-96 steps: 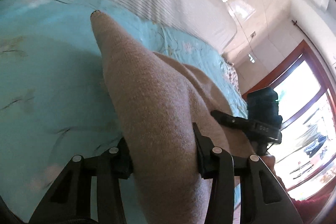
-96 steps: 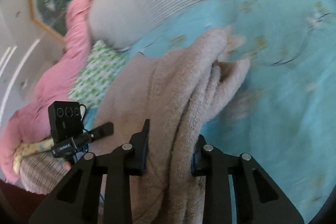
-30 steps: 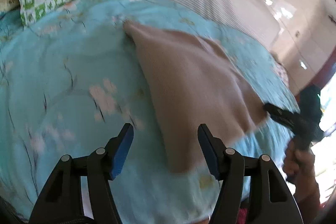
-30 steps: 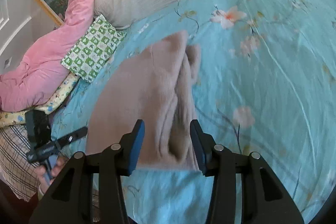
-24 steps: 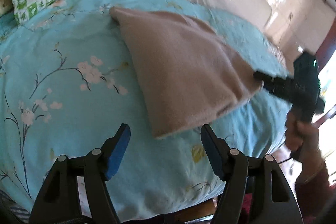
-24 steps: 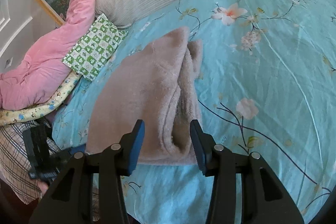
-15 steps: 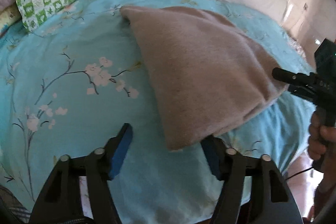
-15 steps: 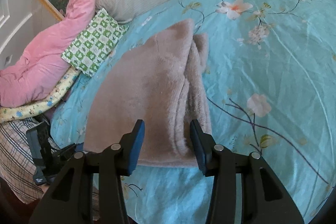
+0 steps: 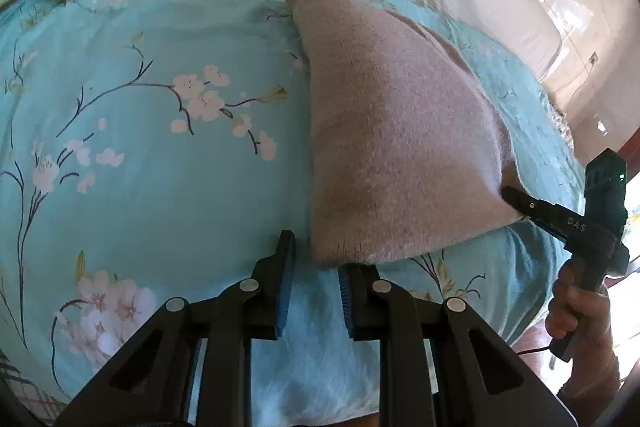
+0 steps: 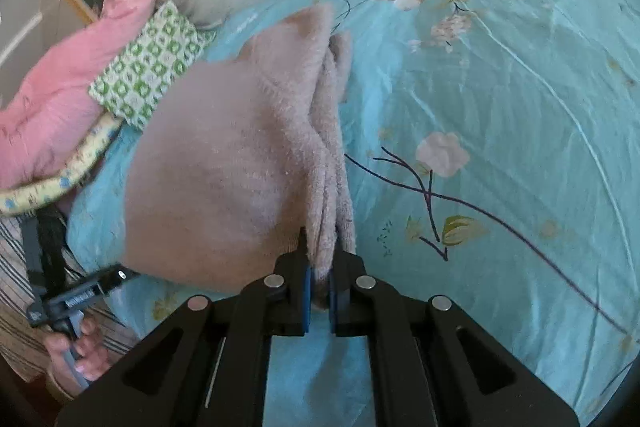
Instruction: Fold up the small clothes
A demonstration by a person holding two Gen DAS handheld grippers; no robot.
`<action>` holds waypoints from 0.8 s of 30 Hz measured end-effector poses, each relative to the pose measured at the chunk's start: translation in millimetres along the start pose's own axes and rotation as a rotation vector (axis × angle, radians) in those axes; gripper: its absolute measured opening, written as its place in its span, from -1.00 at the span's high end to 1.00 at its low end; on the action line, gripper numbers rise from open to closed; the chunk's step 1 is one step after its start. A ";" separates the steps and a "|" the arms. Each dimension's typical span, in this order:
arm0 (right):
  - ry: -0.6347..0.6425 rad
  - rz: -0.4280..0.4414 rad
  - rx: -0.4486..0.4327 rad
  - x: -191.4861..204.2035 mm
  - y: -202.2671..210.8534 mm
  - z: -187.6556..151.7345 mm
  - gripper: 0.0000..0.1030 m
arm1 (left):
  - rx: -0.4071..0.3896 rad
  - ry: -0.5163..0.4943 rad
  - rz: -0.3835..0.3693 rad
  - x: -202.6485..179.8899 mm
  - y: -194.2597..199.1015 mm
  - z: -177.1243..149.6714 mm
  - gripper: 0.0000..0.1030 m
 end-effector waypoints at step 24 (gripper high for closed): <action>0.084 0.045 -0.139 66.3 25.8 68.2 0.27 | -0.111 -0.115 -0.202 -44.1 14.3 101.0 0.41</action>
Point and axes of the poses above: each gripper's, at about its wrist camera, not at the fingertips, and y roughly against the way its jaws point, x to its left, z to its top, the point moved 6 cm from there along -y, roughly the way its jaws point, and after that the axes turned 10 degrees about -z, right-handed, at the moved point
